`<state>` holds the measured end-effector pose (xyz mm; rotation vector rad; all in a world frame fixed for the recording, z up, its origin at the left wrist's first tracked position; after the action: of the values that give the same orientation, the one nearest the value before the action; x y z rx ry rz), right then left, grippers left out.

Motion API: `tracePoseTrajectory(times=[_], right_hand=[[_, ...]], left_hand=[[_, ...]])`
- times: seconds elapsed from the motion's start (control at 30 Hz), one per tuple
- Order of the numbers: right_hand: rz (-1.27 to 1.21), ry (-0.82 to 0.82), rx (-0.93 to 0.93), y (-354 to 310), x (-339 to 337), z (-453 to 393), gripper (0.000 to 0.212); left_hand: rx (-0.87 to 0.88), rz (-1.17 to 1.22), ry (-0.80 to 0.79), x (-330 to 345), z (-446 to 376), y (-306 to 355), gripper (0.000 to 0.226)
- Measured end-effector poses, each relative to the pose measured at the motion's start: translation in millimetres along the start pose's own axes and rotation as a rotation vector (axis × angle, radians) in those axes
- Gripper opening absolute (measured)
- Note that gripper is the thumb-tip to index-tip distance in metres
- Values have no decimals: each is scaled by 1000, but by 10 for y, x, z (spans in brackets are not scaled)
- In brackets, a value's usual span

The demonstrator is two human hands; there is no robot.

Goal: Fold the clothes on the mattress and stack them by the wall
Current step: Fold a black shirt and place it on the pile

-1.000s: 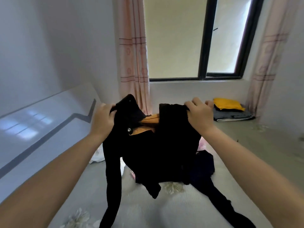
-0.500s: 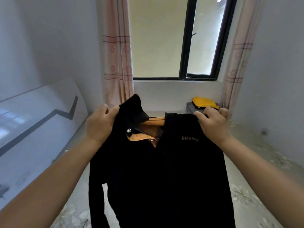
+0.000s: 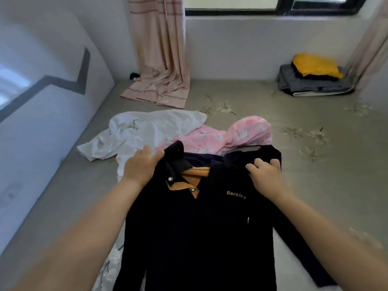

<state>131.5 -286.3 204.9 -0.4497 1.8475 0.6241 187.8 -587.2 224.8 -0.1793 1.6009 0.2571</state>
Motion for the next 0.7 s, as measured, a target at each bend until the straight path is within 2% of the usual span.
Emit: tracePoseTrajectory(times=[0.07,0.1,0.17,0.23,0.27,0.33,0.37,0.4,0.43,0.5,0.57,0.7], right_hand=[[-55,-2,22,24,269,-157,34],[-60,27,3,60,420,-242,31],[-123,151,34,146,600,-347,22],[-141,309,74,260,729,-480,11],[-136,372,112,304,800,-585,10],[-136,459,238,383,968,-878,18],[-123,412,315,395,1099,-1030,23],[-115,233,385,380,1295,-1163,36],[-98,-43,433,335,1535,-1229,54],[-96,-429,442,195,1996,-1180,76],[-107,-574,375,-18,2339,-997,75],[-187,-626,178,-555,2692,-339,59]], left_hand=[[-8,85,23,303,-249,22,38],[47,170,78,395,-343,28,34],[-2,283,138,477,-544,20,18],[-76,257,145,554,-867,-45,56],[-82,230,166,572,-1027,-62,61],[-97,232,254,611,-1387,-94,42],[-88,233,288,676,-1560,-92,36],[-94,218,251,792,-1709,-72,37],[-108,185,192,986,-1827,-52,43],[-125,66,-13,1484,-1887,34,55],[-65,-25,-165,2034,-1664,150,59],[118,-105,-316,2883,-770,333,58]])
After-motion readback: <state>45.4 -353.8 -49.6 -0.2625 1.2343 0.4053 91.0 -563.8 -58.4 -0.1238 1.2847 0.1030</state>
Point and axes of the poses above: each hand's wrist, its own z-axis away from the middle knuckle, its own x-axis out of the palm, y = z × x, the point moved 3 cm from there along -z, towards the middle knuckle, and after that the axes turned 6 degrees about -x, right-handed, at the moved point
